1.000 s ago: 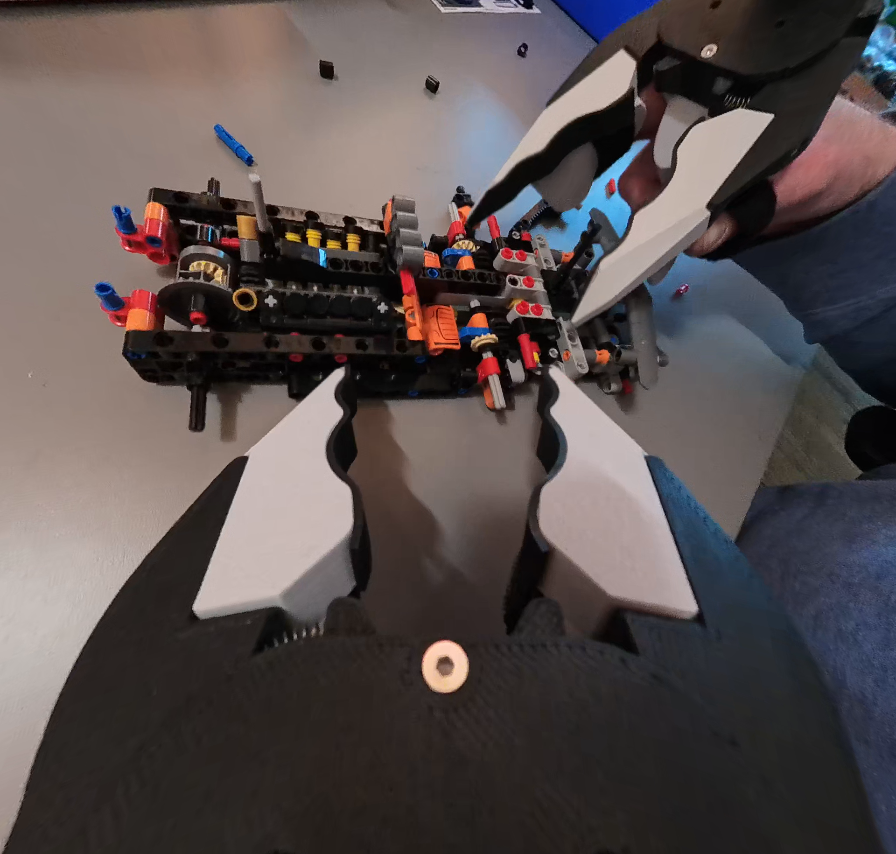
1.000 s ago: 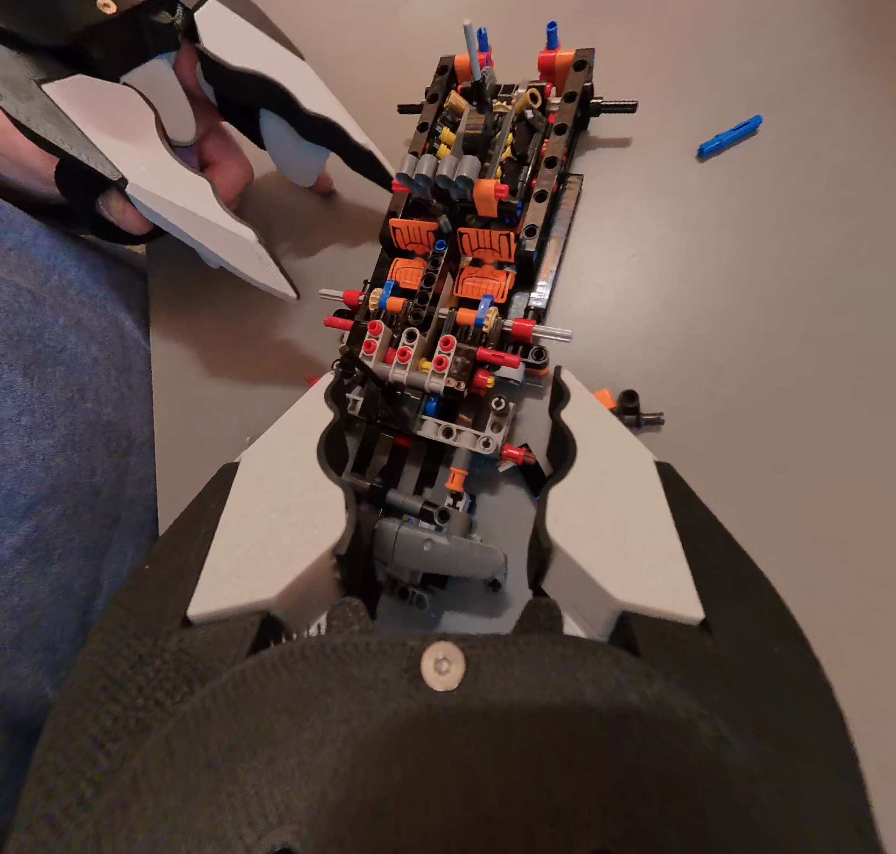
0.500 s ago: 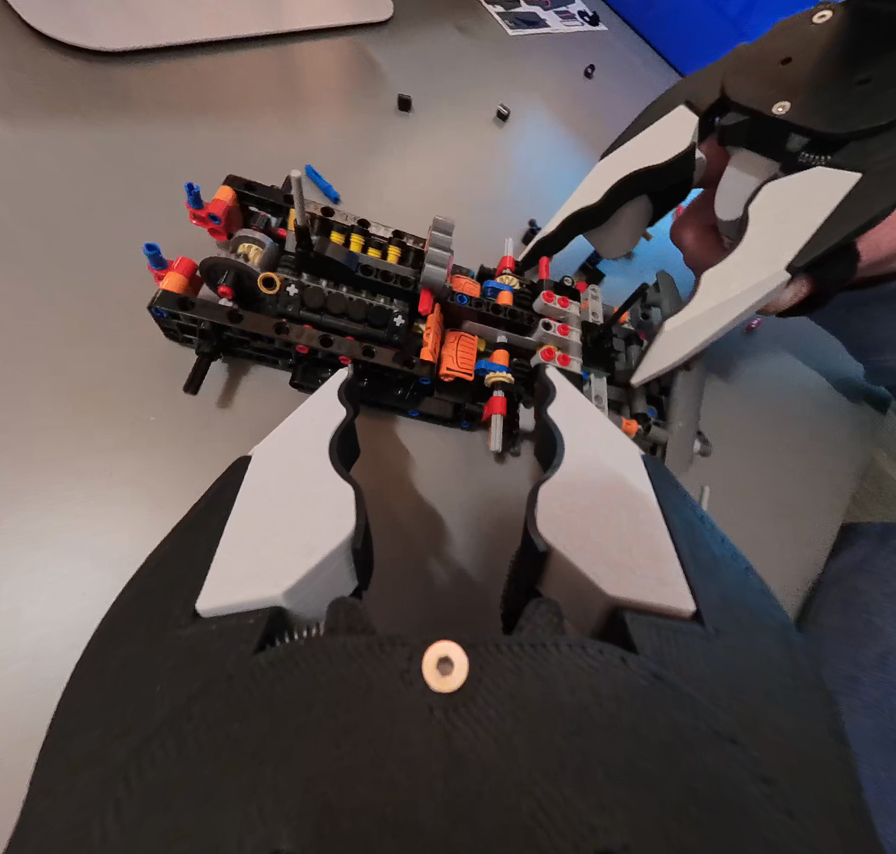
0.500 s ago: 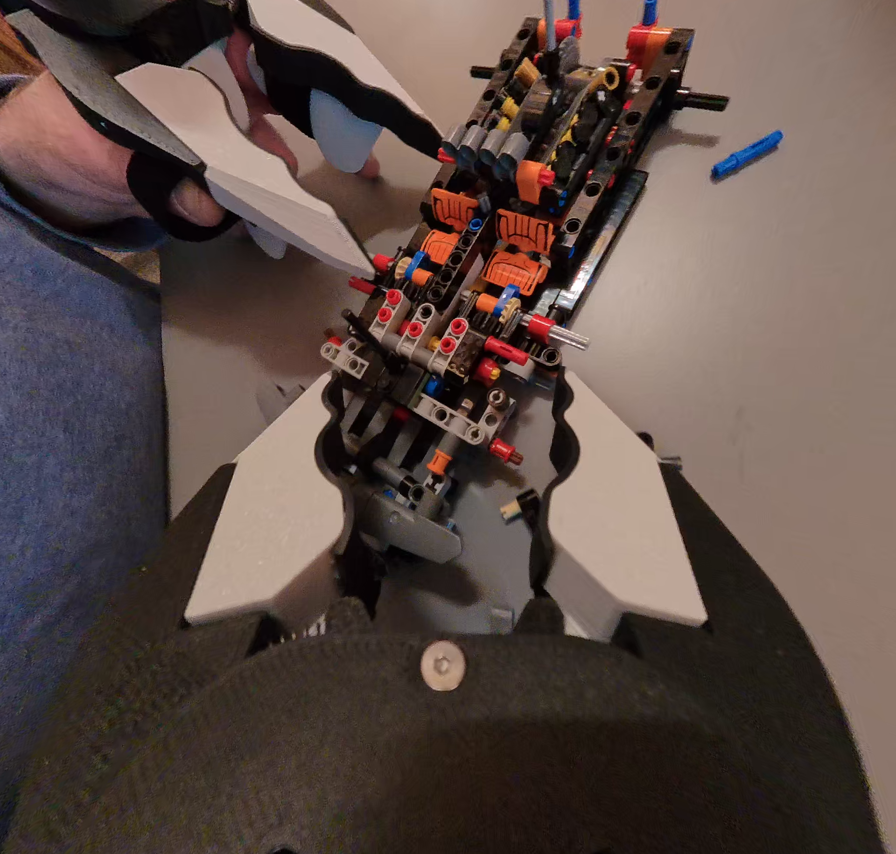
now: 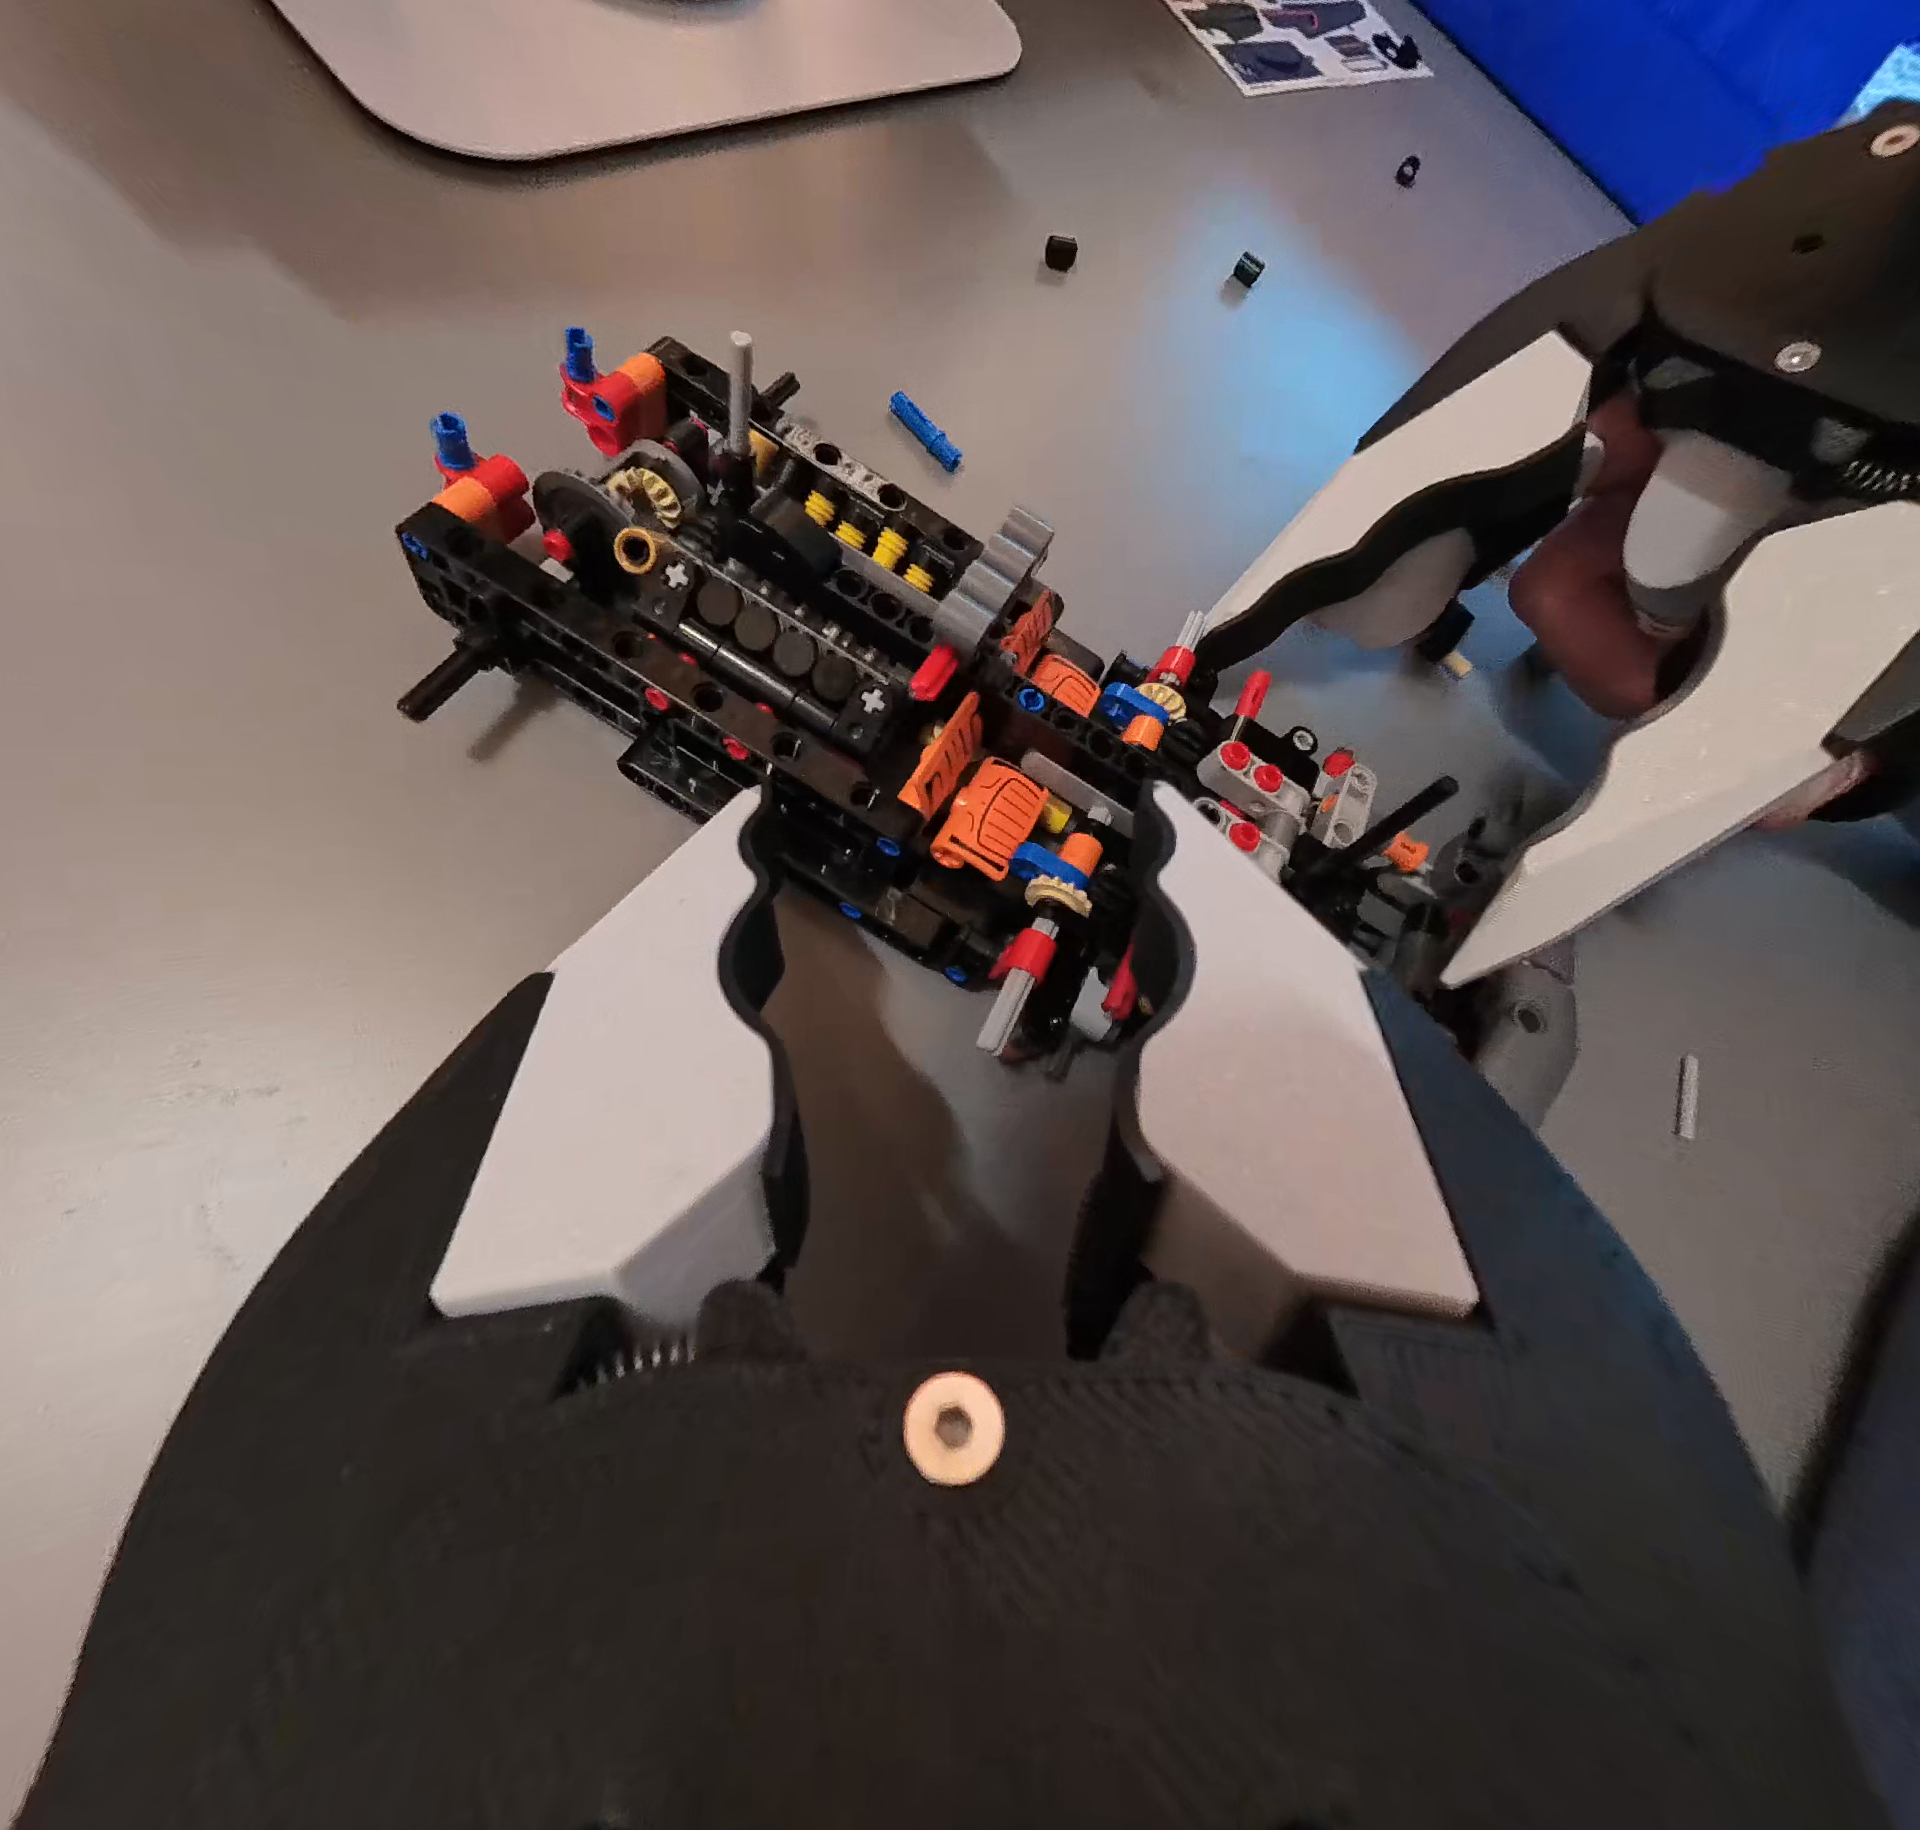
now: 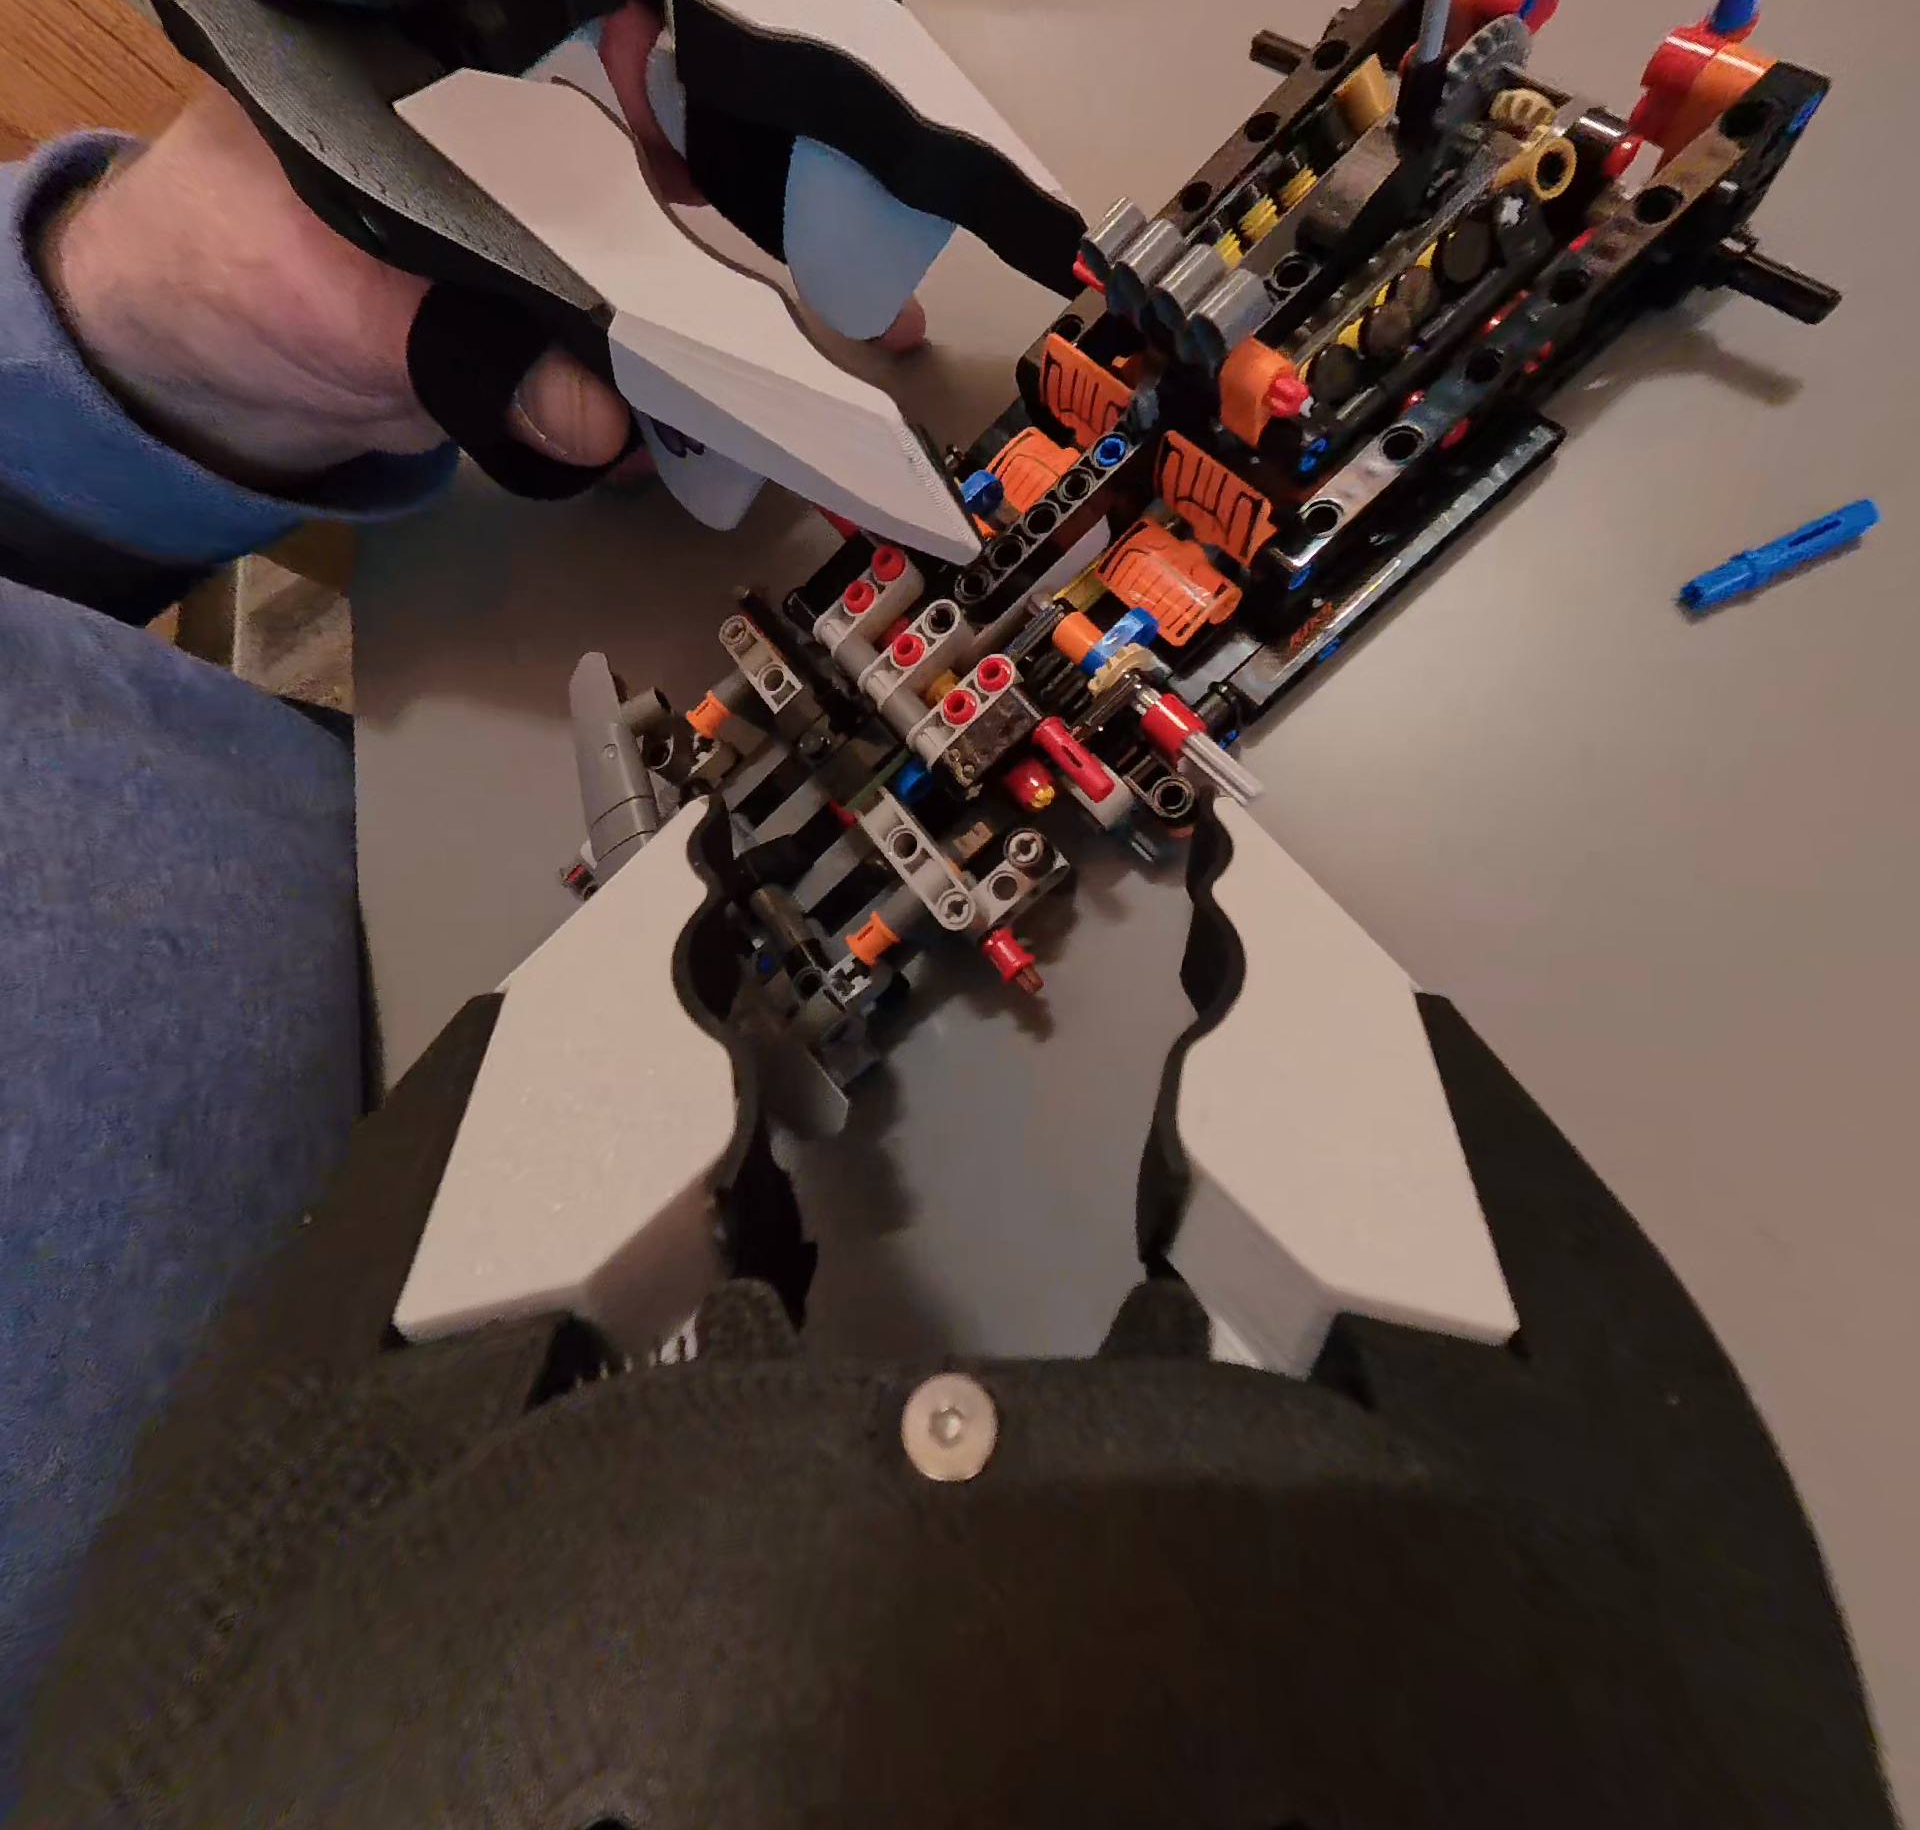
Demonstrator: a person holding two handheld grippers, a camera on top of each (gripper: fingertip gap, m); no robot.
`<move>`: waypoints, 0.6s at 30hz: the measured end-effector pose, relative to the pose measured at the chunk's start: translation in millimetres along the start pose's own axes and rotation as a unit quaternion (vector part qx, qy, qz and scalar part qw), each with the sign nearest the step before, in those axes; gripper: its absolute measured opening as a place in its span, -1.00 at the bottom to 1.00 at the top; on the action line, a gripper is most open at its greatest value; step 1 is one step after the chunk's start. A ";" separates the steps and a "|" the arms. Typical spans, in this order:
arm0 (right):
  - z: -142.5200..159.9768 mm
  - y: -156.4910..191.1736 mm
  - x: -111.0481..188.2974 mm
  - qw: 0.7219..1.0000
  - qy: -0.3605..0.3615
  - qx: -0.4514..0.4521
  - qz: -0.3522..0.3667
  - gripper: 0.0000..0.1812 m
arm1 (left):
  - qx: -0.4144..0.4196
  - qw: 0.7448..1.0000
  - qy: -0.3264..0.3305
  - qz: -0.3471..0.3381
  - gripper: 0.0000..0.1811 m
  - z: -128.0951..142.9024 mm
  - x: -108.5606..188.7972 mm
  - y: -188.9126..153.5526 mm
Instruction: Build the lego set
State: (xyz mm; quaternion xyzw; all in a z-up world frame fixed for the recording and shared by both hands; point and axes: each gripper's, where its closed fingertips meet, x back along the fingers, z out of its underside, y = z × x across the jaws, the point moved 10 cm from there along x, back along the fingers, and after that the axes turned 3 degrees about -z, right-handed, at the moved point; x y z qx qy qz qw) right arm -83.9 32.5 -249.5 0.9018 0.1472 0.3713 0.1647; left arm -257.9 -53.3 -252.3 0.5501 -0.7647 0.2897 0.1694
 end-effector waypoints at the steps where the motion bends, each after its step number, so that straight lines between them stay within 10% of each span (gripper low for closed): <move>1: -0.5 0.8 -1.0 1.000 -0.002 -0.003 0.001 -0.05 | -0.003 1.000 0.001 0.002 -0.28 -0.2 0.4 1.4; 18: 9.5 8.4 1.7 0.999 -0.017 -0.028 0.020 -0.06 | 0.006 1.000 -0.012 0.021 -0.26 9.2 10.2 -5.6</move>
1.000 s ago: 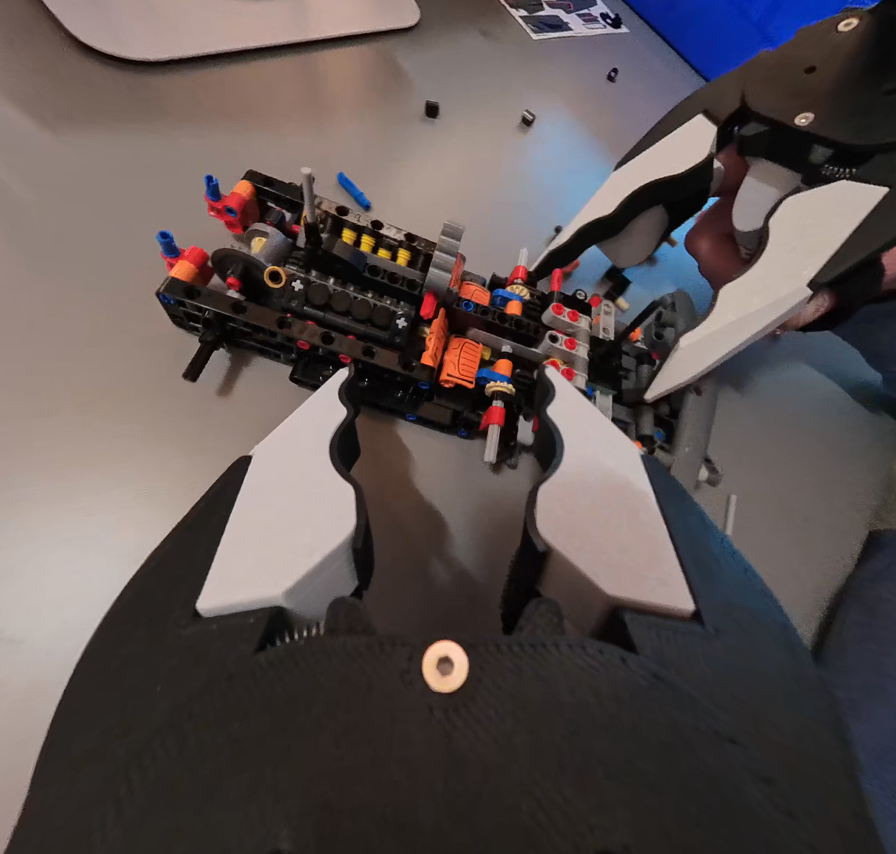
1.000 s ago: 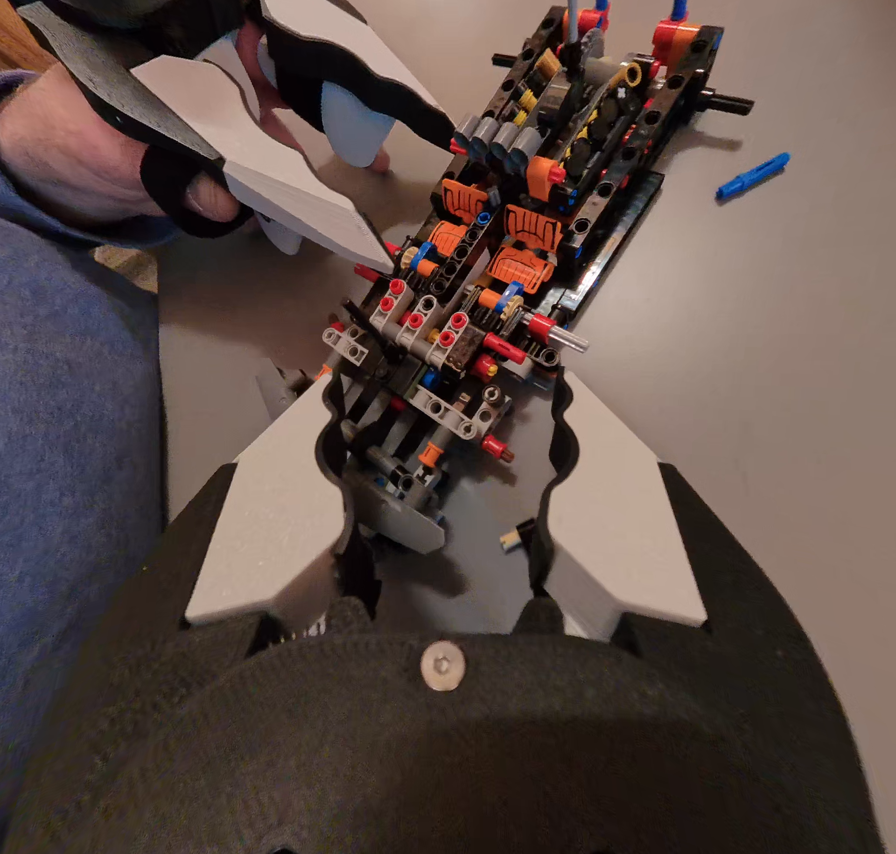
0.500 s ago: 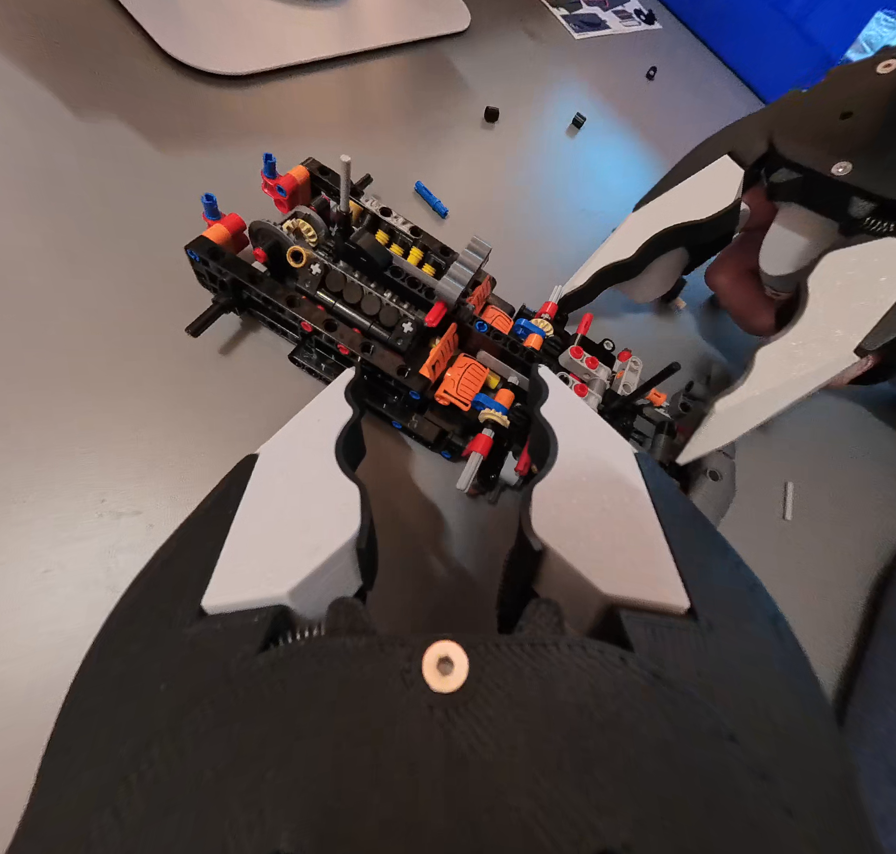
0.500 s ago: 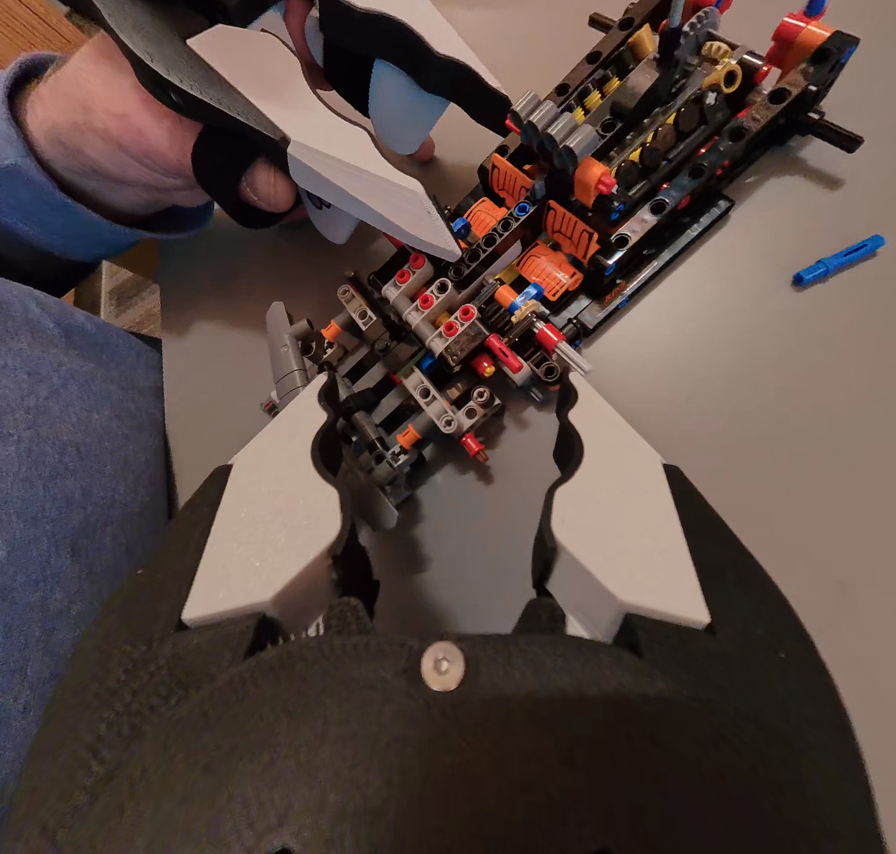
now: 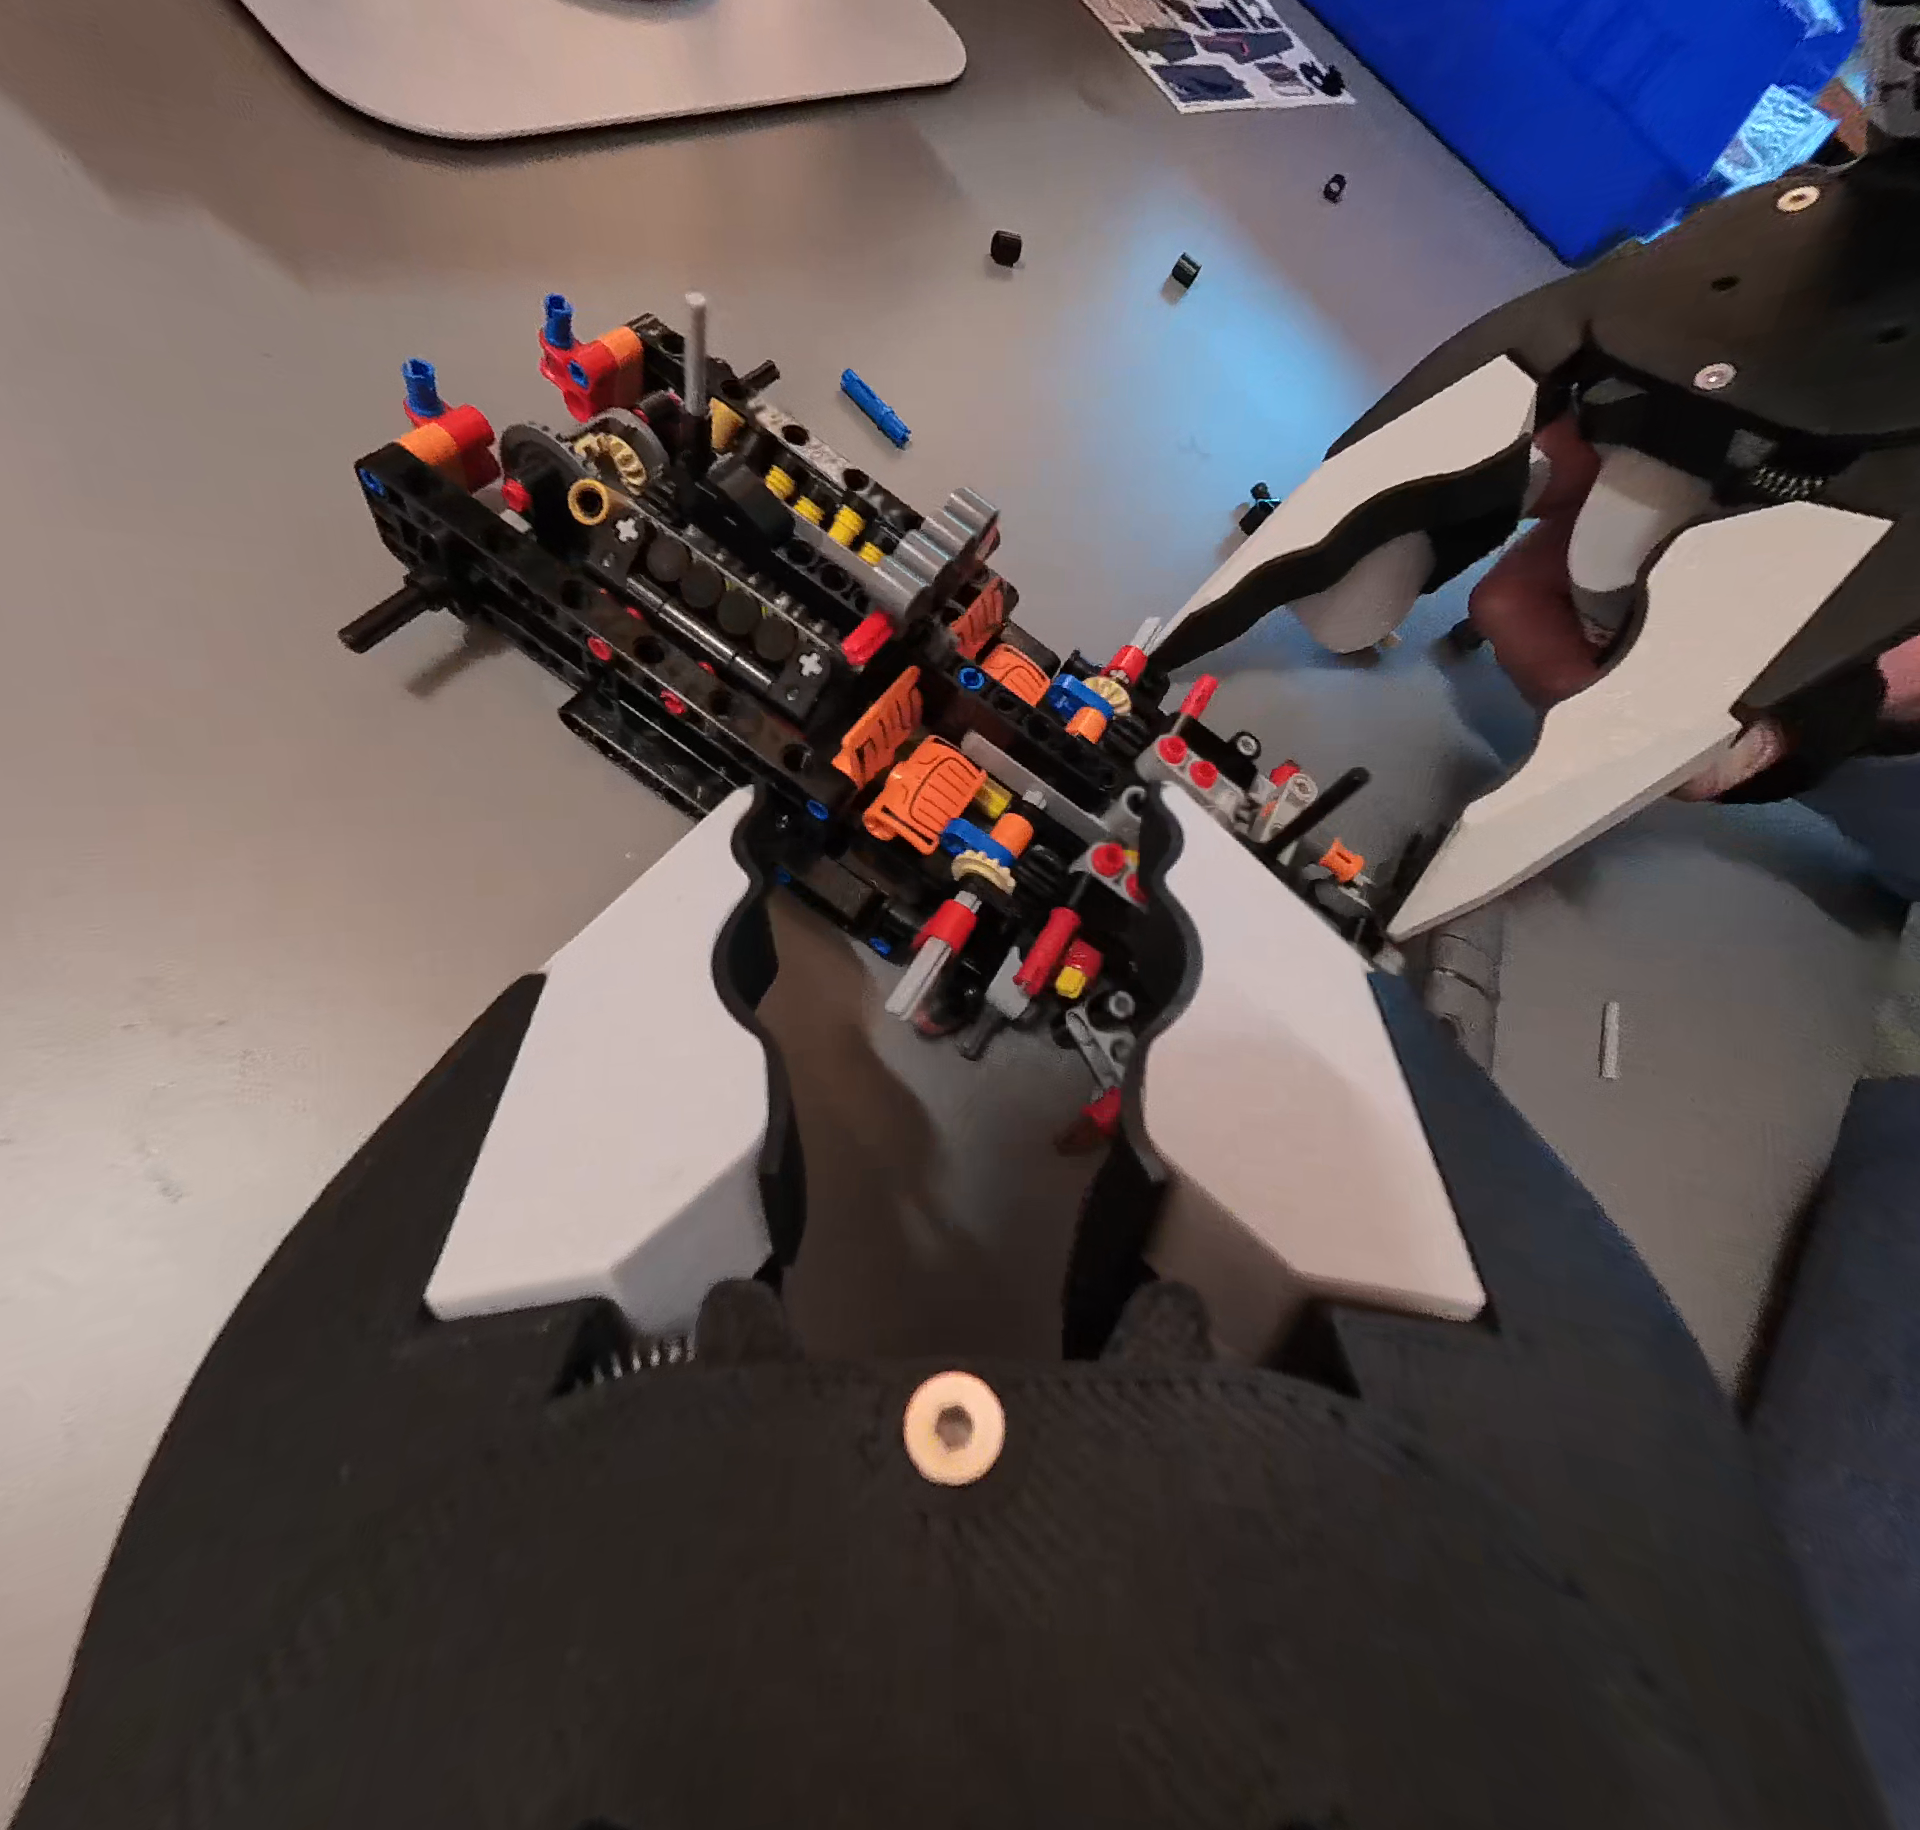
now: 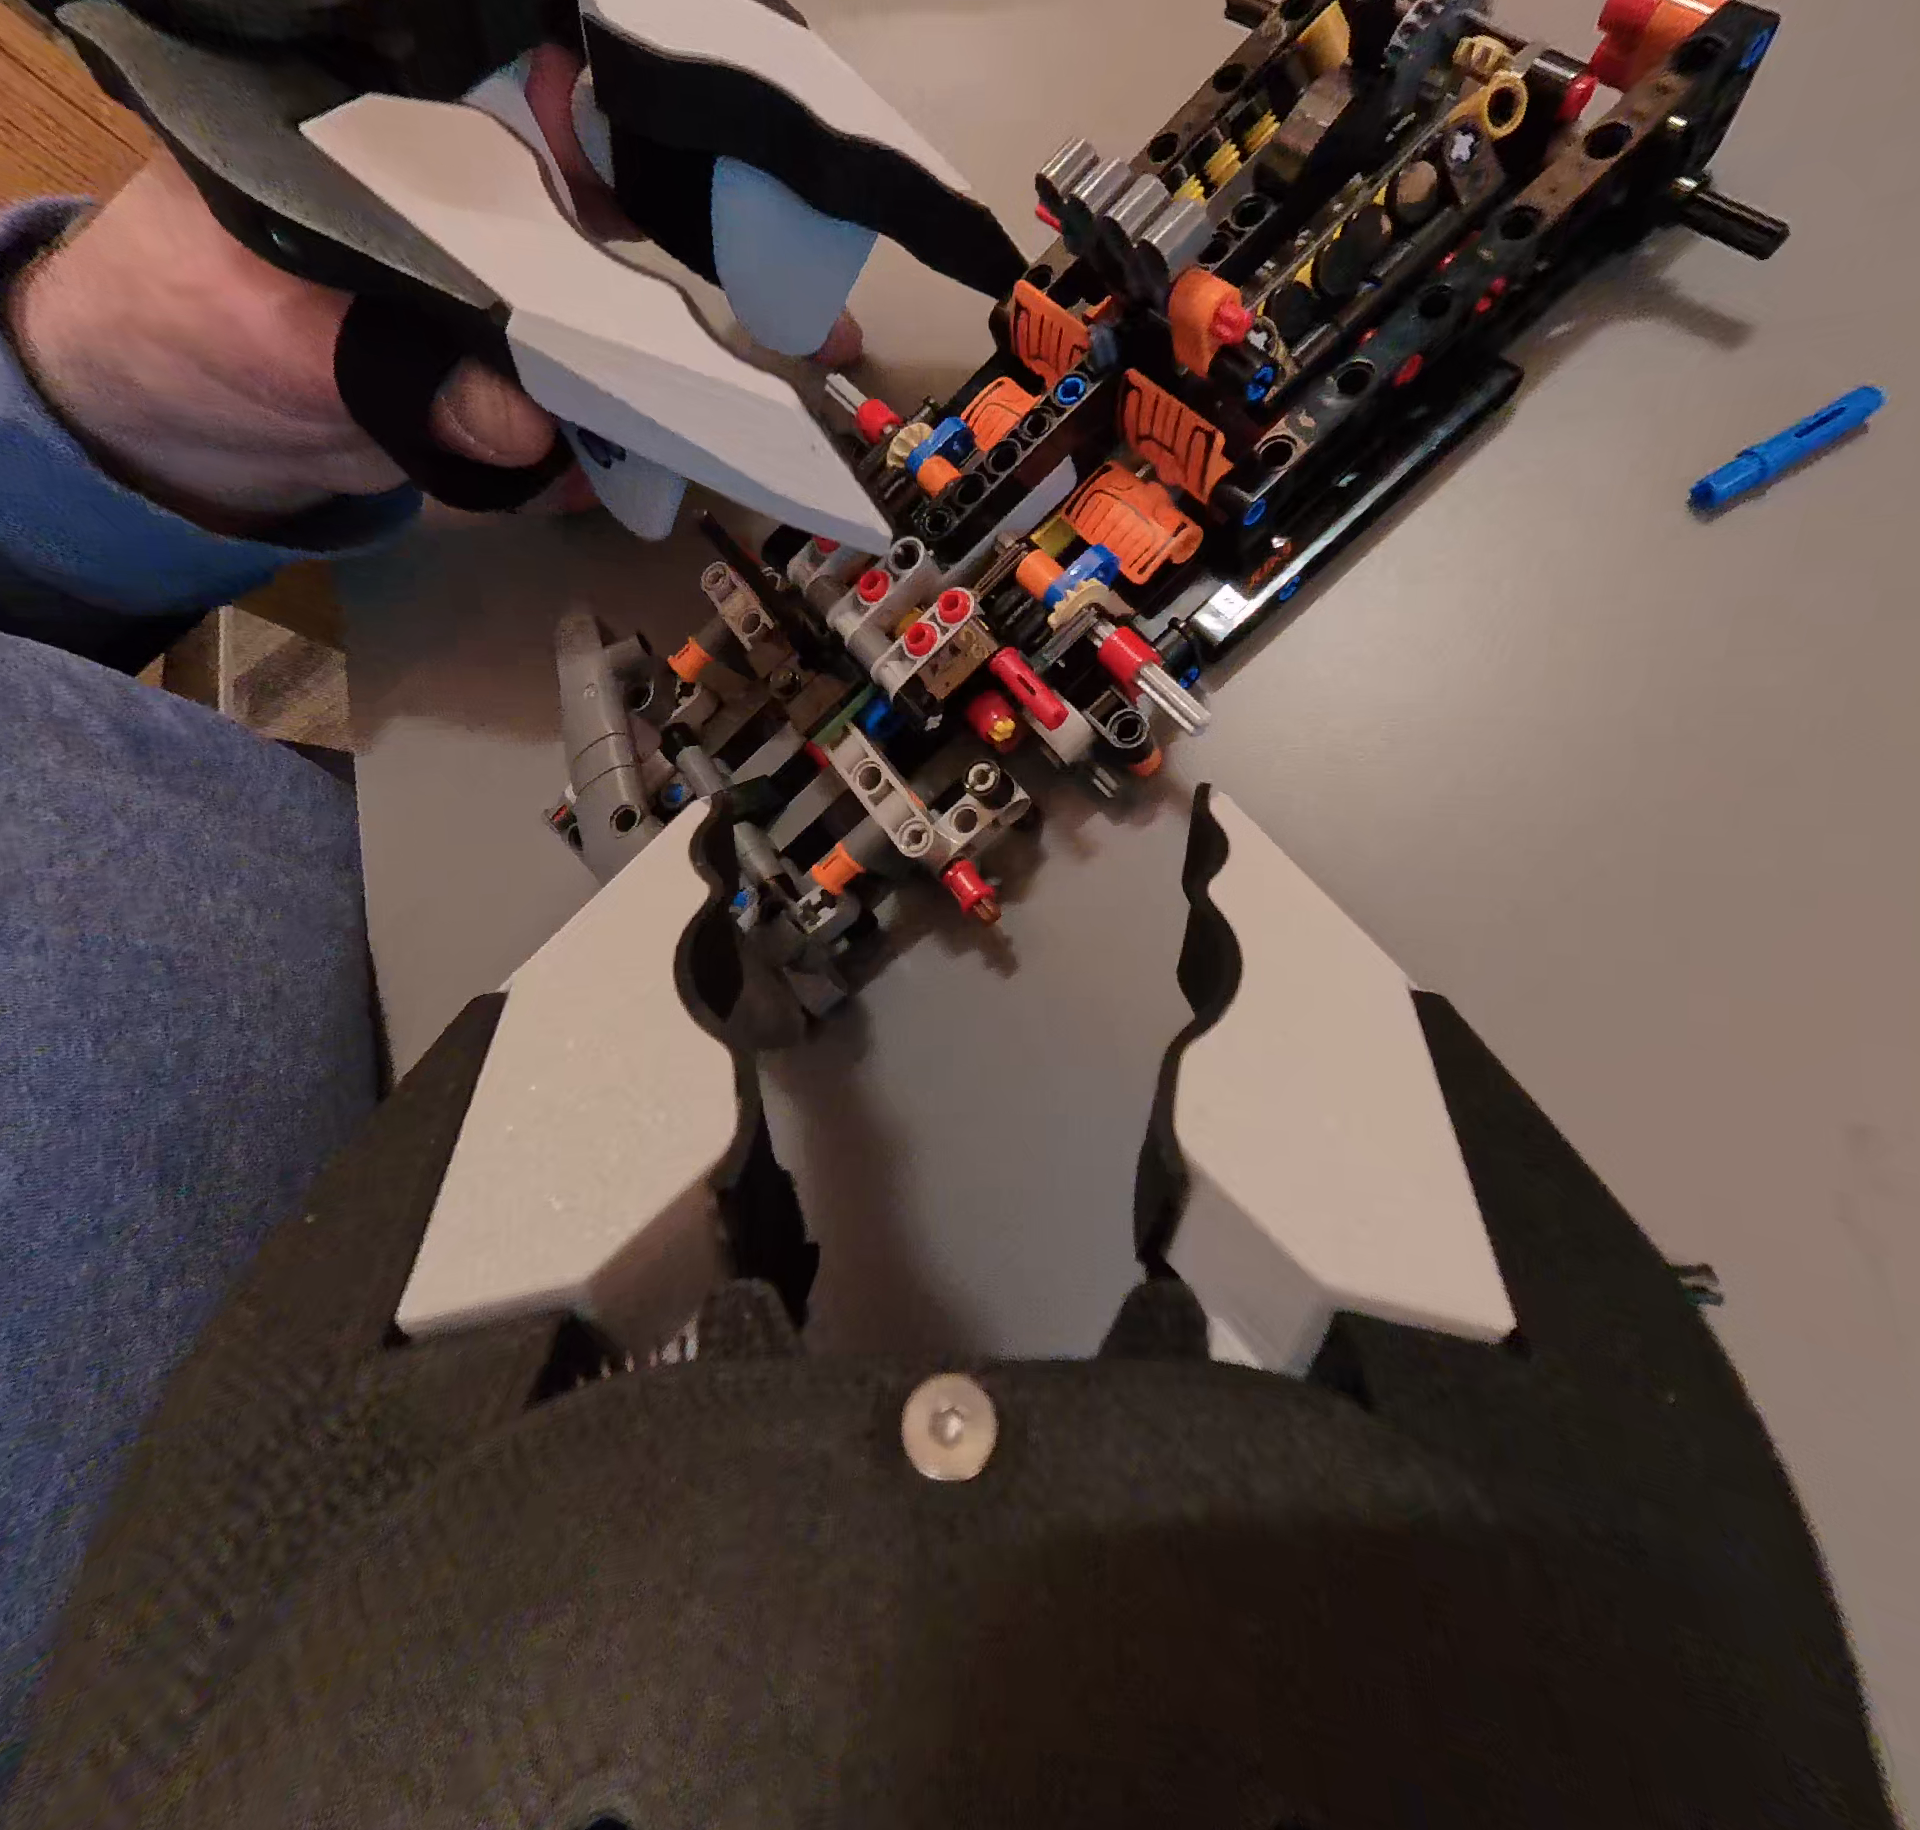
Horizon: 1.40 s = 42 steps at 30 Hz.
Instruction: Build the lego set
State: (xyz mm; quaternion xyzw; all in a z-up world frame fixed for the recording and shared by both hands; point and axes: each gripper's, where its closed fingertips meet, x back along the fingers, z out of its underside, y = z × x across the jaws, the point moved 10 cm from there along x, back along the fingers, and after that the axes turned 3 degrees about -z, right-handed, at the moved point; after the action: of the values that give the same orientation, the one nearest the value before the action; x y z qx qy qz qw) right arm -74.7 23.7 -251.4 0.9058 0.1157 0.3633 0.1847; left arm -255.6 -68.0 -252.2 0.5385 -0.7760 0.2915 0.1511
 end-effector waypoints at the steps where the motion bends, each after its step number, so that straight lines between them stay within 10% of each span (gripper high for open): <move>1: -0.2 0.7 -0.6 1.000 0.000 0.000 -0.001 -0.07 | -0.003 1.000 0.000 -0.001 -0.25 0.2 -0.7 -1.5; 29: -14.9 34.4 -40.7 1.000 -0.005 -0.002 -0.006 -0.12 | -0.013 0.999 0.034 0.029 -0.39 -6.3 14.6 35.2; 42: -7.3 31.6 14.7 0.999 -0.030 0.028 0.023 -0.14 | -0.073 0.994 -0.068 -0.047 -0.33 -38.3 51.8 44.3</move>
State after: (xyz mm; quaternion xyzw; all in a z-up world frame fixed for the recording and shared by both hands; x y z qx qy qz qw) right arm -67.0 2.0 -224.3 0.9237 0.0997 0.3363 0.1541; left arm -319.0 -72.1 -206.6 0.5802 -0.7776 0.1897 0.1504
